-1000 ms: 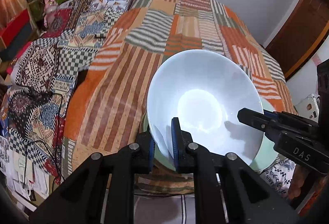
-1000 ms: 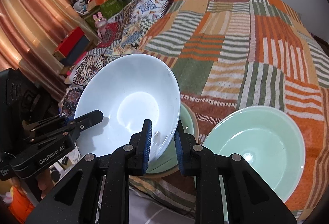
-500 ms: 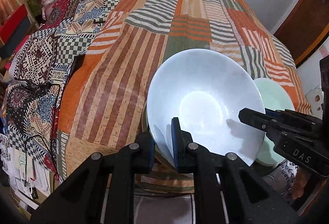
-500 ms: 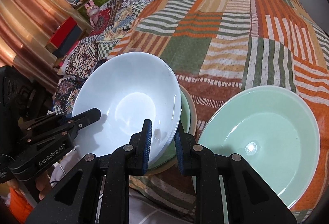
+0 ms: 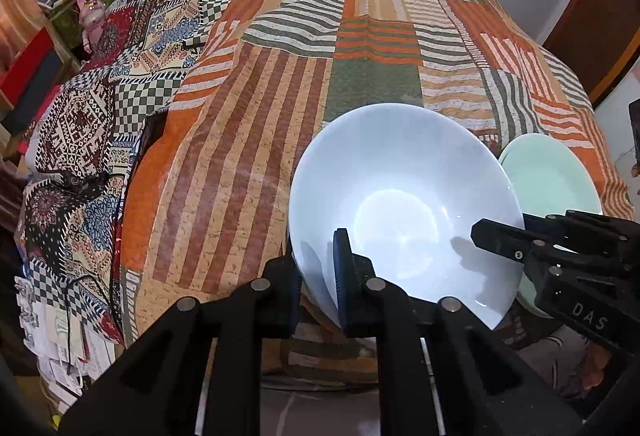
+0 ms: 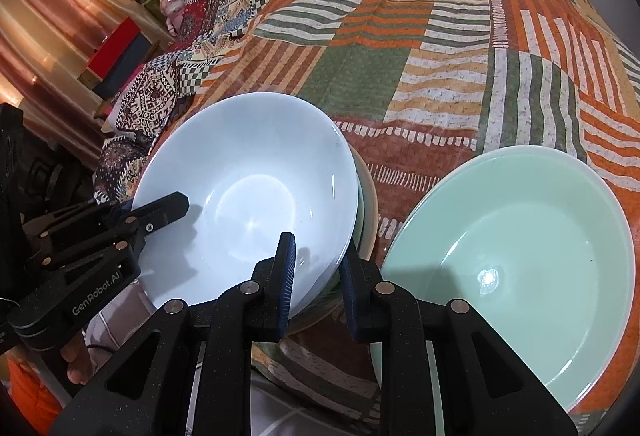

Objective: Organize plates and bowls
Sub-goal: 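Lower the white bowl into the mint green bowl with both tools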

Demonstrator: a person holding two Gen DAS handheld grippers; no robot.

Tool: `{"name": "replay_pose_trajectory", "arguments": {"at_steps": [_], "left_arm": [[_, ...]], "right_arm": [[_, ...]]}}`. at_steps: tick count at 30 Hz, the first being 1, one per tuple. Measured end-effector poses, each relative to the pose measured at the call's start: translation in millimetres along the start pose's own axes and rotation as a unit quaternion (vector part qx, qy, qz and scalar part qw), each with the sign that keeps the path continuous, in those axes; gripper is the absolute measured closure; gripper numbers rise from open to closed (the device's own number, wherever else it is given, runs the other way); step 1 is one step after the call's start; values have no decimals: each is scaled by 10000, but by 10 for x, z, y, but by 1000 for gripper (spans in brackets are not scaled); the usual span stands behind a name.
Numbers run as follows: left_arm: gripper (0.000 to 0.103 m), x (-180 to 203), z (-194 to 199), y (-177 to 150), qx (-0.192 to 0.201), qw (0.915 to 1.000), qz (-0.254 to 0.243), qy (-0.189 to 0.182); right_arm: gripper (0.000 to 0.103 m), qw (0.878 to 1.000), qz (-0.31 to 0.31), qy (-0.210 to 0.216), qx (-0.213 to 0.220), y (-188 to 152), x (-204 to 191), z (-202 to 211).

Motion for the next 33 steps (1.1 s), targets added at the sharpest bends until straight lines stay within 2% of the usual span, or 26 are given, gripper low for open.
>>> {"name": "replay_pose_trajectory", "arguments": {"at_steps": [5,10,19,24,33], "left_arm": [[89,8,-33,17,8,10000,-57,76],[90,-1,-82,34,-25,10000,58,-47],[90,10,-90,27,-99,9999,64,-8],[86,31,-104,31,-177,9998,-13,29],[85,85,-150,10,-271,9996,-103,1]], "right_arm": [[83,10000,36,-48,11,0,13,-22],[82,10000,-3,-40,-2,7,42,-31],[81,10000,-6,-40,-47,-9,31,-21],[80,9999,1,-30,-108,-2,32,-3],[80,9994,252,-257,-3,18,69,72]]}}
Point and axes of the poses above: each gripper's, at about its wrist camera, not at the fingertips, and z roughly against the way its jaws point, x to its right, y to its top, the point moved 9 cm from there along -z, roughly the way its jaws point, and after that the axes turned 14 degrees about -z, right-handed, at the moved point
